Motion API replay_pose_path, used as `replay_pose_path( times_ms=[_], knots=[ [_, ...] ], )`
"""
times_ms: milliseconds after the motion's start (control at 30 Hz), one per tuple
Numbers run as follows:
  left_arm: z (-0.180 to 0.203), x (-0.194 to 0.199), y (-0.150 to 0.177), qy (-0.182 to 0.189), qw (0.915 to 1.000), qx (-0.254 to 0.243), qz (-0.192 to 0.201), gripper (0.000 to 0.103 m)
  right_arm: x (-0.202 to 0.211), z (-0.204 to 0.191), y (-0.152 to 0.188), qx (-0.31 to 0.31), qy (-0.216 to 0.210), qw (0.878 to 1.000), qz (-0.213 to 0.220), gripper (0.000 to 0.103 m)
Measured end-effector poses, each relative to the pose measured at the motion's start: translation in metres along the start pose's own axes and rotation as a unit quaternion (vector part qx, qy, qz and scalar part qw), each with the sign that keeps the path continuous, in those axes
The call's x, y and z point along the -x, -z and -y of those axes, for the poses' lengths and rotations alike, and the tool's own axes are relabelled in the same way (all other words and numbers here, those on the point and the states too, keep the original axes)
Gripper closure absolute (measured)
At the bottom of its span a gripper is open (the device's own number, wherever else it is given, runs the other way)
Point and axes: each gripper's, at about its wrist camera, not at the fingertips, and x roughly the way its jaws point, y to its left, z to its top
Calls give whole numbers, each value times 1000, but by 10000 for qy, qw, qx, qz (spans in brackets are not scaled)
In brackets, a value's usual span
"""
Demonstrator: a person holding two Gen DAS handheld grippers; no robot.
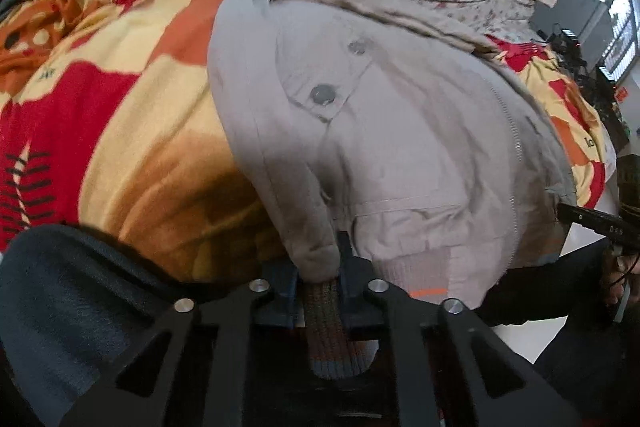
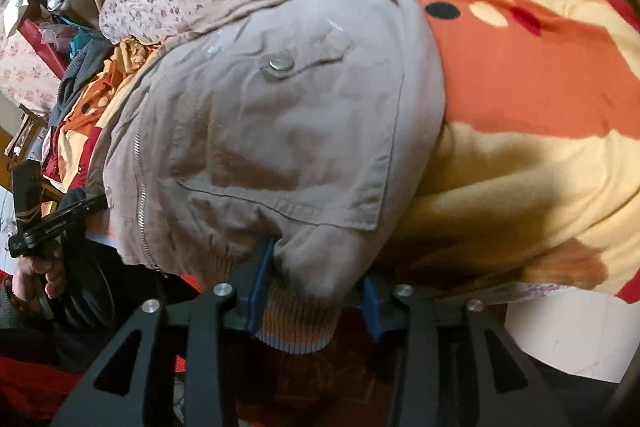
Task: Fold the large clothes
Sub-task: 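Lift the hem with both grippers and fold it toward the collar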
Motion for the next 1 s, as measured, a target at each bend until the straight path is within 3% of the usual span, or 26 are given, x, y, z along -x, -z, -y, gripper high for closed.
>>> replay_pose_path(
  times_ms=[33, 167, 300, 433, 600, 1000],
  knots=[
    [1, 5, -1, 34, 10000, -19, 54, 101, 8, -2, 0, 55, -50, 10000, 61, 85],
    [2, 35, -11, 307, 9983, 33, 487, 102, 46, -7, -2, 125, -552, 9973, 468, 91],
    [-2, 65, -26, 610, 9927, 172, 1028, 102, 85, -5, -11, 48, -1160, 9867, 1137, 92],
    [-8, 86, -43, 837, 9876, 292, 1294, 102, 112, -5, -25, -34, -1558, 9735, 1673, 92],
    [-4, 118, -67, 793, 9786, 233, 1885, 103, 140, -20, -46, 157, -1568, 9622, 2223, 93],
    [29, 189, -49, 1226, 9562, -203, 2650, 103, 221, -33, -34, 497, -1666, 9386, 2981, 93]
  ],
)
